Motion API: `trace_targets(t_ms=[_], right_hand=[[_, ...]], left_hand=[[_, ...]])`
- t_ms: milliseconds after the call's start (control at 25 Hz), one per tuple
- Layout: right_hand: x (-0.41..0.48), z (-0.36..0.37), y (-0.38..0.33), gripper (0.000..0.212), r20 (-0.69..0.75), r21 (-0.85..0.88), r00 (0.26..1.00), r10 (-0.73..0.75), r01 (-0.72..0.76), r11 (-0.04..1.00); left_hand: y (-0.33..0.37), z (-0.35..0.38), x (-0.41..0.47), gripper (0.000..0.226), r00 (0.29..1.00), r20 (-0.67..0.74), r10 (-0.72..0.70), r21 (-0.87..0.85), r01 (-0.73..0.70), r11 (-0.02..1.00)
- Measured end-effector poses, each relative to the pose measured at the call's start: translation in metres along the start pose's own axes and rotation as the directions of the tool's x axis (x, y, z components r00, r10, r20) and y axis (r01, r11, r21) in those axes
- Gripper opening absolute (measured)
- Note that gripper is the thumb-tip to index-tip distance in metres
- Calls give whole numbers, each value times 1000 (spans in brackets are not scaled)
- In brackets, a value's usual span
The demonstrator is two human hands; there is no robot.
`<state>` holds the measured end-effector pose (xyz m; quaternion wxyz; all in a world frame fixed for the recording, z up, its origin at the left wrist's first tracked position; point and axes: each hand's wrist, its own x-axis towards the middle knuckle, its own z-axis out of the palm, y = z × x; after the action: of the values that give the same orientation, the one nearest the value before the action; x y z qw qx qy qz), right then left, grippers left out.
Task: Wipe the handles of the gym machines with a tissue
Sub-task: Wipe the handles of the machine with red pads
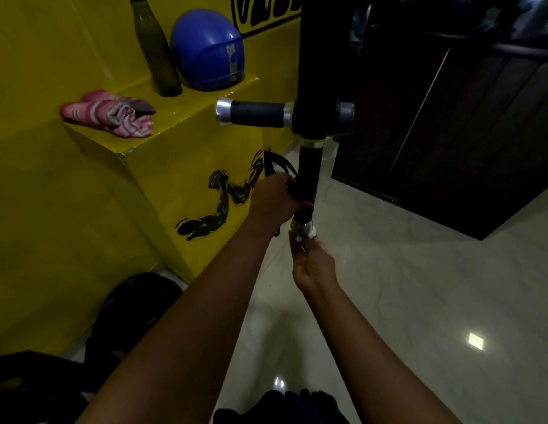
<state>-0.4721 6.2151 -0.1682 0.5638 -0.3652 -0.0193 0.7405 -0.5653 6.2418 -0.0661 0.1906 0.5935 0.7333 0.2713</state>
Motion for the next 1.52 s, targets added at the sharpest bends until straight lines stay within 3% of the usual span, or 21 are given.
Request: trace_targets(t_ms=[120, 280, 400, 520, 720, 880, 920, 1040, 1160, 1280, 1360, 1520], right_hand=[[3, 10, -14, 30, -12, 129, 972, 234, -230, 965], [-7, 18, -21, 42, 60, 48, 925, 375, -378, 925], [-15, 22, -22, 36, -49, 43, 949, 313, -311, 949], [-7, 26, -30, 27, -251, 7, 958, 136, -138, 990], [-17, 25, -26, 20, -218, -19, 968, 122, -129, 991], [-21, 29, -28, 20, -262, -103, 960, -97, 72, 992], [-19, 32, -29, 24, -248, -130, 965, -89, 58, 990], [-24, 36, -26, 33, -189, -77, 970, 152, -169, 983], [-31, 31, -22, 34, -174, 25, 957, 231, -230, 973], [-43, 37, -23, 29, -172, 96, 960, 220, -206, 974], [-51, 48, -28, 20, -119, 90, 974, 194, -184, 979], [-67, 91, -42, 4, -45, -142, 999, 3, -9, 990]], left_hand=[[-2, 1, 1, 54, 1000, -5, 7, 8, -7, 1000], [-4, 4, 1, 50, 1000, -18, 2, -18, -2, 1000], [-5, 7, 1, 48, 1000, -17, -5, -41, 4, 999], [-1, 9, 0, 47, 1000, -17, 0, -33, -1, 999], [-2, 7, 1, 47, 1000, -29, 8, -24, -9, 1000], [-2, 5, -1, 46, 1000, -28, 5, -23, -6, 1000], [-1, 4, -2, 47, 1000, -27, 2, -23, -2, 1000], [-2, 3, -5, 48, 1000, -27, -17, -50, 16, 999], [-1, 6, -9, 45, 999, -23, -38, -82, 36, 996], [-2, 4, -13, 40, 993, 29, -115, -258, 119, 959], [-3, -4, -16, 35, 976, 99, -192, -452, 216, 866], [6, -28, -17, 13, 964, 57, -258, -659, 231, 716]])
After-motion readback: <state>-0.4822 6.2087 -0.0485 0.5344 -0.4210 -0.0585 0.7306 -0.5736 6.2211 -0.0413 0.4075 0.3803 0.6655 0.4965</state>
